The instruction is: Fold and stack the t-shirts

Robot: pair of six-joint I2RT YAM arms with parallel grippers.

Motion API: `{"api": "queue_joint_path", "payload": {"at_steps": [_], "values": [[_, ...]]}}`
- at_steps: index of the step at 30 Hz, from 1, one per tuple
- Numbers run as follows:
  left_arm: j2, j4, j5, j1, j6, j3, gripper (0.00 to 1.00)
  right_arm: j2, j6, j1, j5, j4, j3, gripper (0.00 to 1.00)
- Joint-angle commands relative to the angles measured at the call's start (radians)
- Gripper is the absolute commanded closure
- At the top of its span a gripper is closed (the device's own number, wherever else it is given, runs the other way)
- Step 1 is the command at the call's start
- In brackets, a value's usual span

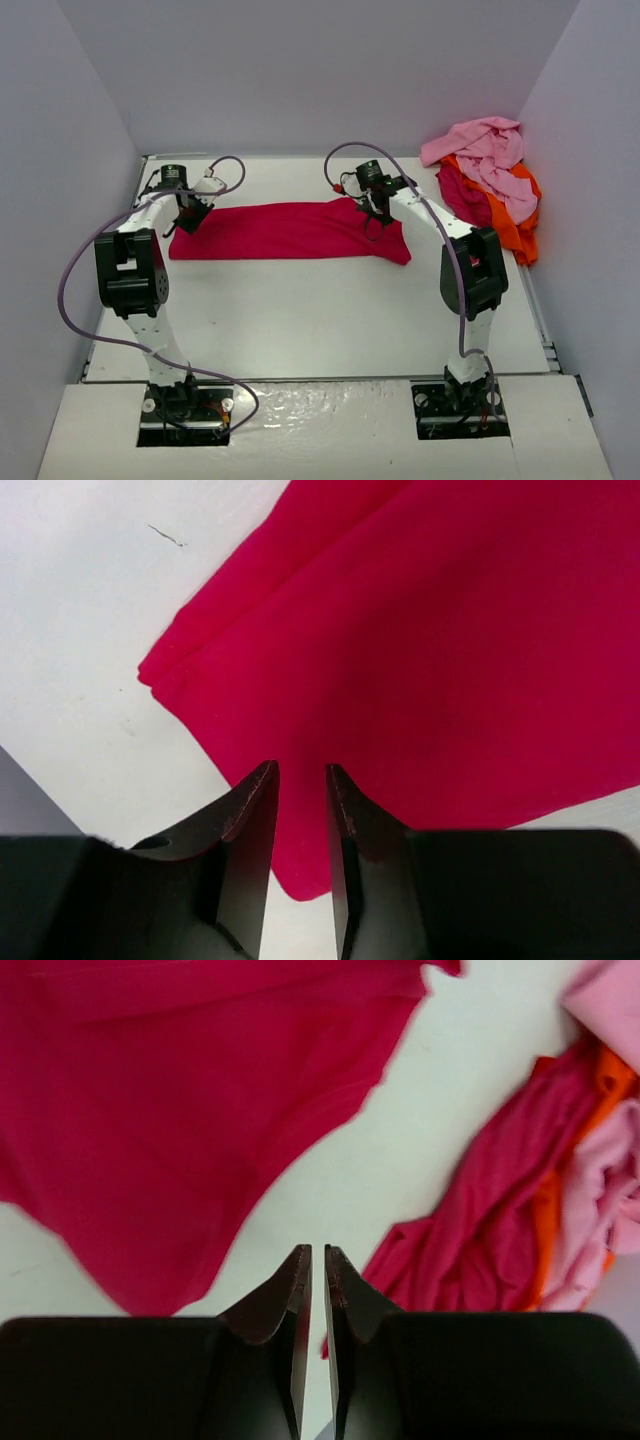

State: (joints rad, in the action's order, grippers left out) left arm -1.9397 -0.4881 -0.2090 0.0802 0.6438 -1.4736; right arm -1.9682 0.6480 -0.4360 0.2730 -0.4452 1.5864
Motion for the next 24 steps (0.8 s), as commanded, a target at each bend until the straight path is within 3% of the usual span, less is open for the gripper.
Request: {"api": "queue_joint_path", "payload": {"at_steps": [1,4,18,24], "values": [[0.011,0.019,-0.007,-0.014,-0.001,-0.040,0.92,0.045,-0.044,-0.084,-0.088,-0.055,-0.004,0.94],[-0.026,-0.008,-0.001,-0.014,0.001,-0.078,0.99,0.000,-0.048,-0.085,-0.060,-0.055,0.020,1.00],[-0.228,-0.251,0.088,-0.023,0.101,-0.258,1.00,-0.219,-0.098,-0.046,0.002,-0.123,0.092,1.00],[-0.203,-0.341,0.157,-0.023,0.207,-0.165,1.00,-0.387,-0.084,0.053,0.127,-0.203,0.247,1.00]]}}
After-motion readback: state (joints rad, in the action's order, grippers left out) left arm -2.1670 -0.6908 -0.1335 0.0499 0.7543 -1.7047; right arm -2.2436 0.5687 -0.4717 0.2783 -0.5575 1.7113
